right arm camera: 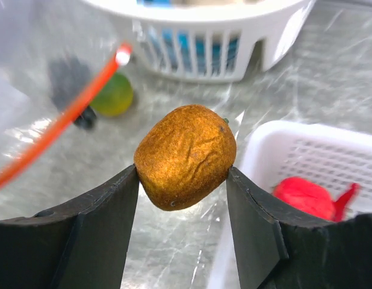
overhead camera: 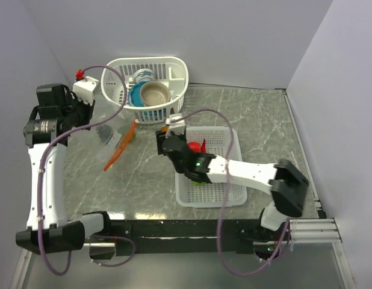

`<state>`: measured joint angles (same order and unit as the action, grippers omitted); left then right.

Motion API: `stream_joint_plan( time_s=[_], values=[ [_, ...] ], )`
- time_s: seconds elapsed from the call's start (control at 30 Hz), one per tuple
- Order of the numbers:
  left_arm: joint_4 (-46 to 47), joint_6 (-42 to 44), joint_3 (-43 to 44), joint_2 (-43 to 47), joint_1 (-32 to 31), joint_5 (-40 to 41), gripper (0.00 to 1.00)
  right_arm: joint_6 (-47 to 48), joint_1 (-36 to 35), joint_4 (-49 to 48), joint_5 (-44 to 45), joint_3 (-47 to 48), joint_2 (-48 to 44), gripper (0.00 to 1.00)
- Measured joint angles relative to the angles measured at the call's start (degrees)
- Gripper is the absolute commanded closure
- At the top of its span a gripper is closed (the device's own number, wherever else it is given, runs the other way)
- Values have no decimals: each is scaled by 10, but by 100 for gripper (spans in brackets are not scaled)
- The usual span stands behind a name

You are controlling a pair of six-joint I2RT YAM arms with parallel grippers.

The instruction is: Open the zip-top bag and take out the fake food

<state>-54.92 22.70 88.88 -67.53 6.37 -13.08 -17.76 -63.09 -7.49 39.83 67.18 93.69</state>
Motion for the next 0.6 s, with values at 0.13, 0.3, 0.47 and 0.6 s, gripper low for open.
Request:
stream_joint_plan(
  time_s=[0.13,0.3,0.47,0.6],
  values=[
    [46,-9,-22,-42,60,-4,99,-17,2,5,29,-36,-60,57],
    [99,-12,-20,-99,133,-5,99,-59,11,69,64,-62,-54,56],
    [157,-12,-2,-139,161,26,99,-118,30,146,89,-68,-43,46],
    [192,-8,-3,-143,162,54,99,-183,49,229,107,-38,2,45]
  ],
)
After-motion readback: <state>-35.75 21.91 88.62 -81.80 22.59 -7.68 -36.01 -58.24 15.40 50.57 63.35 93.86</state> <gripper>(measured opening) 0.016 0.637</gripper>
